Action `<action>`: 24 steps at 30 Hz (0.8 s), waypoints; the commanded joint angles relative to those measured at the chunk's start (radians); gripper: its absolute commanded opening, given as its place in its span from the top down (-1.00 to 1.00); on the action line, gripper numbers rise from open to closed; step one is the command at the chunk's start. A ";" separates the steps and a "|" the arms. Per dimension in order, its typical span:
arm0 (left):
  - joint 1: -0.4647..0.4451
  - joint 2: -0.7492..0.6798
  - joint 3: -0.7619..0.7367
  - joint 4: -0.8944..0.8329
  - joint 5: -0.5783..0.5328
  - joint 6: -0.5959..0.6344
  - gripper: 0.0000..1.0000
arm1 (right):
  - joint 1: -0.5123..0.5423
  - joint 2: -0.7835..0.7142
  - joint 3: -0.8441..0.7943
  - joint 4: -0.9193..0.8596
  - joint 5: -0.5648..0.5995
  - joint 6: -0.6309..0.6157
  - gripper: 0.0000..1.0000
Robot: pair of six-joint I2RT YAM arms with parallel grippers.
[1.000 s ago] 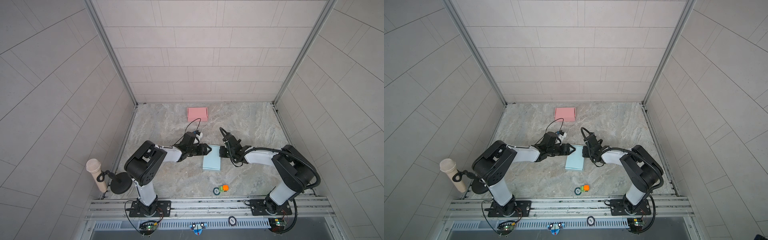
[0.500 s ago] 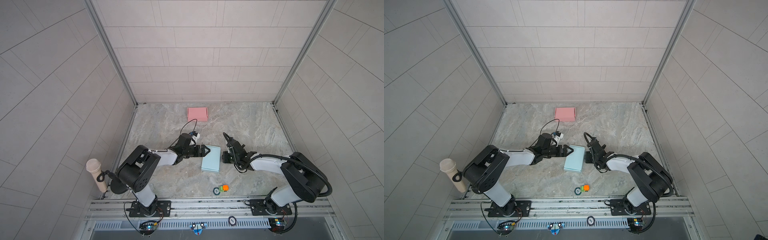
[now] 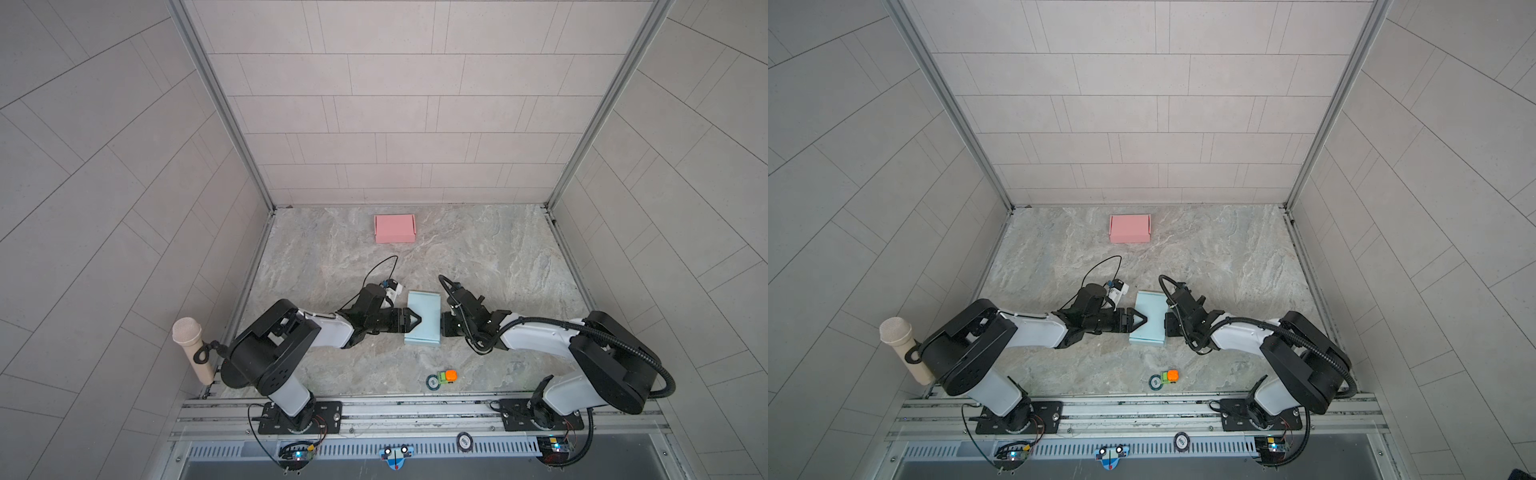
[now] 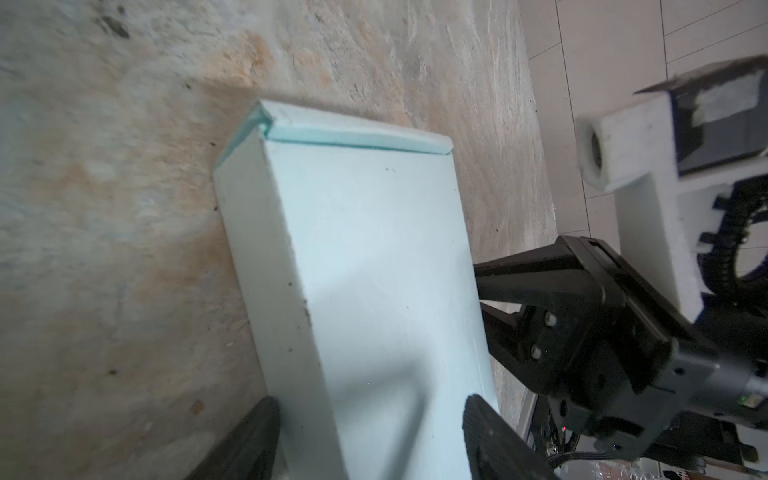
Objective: Fold the paper box
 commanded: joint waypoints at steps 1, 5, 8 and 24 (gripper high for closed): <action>-0.021 0.006 0.000 0.057 -0.011 -0.016 -0.45 | 0.030 0.008 0.031 -0.001 0.021 0.030 0.74; -0.027 0.010 0.000 0.065 -0.012 -0.018 -0.45 | 0.062 0.011 0.038 0.003 0.029 0.041 0.74; -0.026 0.006 0.001 0.058 -0.015 -0.016 -0.45 | 0.075 0.006 0.037 -0.004 0.038 0.044 0.74; 0.090 -0.252 -0.067 -0.191 -0.064 0.100 -0.96 | 0.008 -0.109 0.150 -0.326 0.064 -0.186 0.17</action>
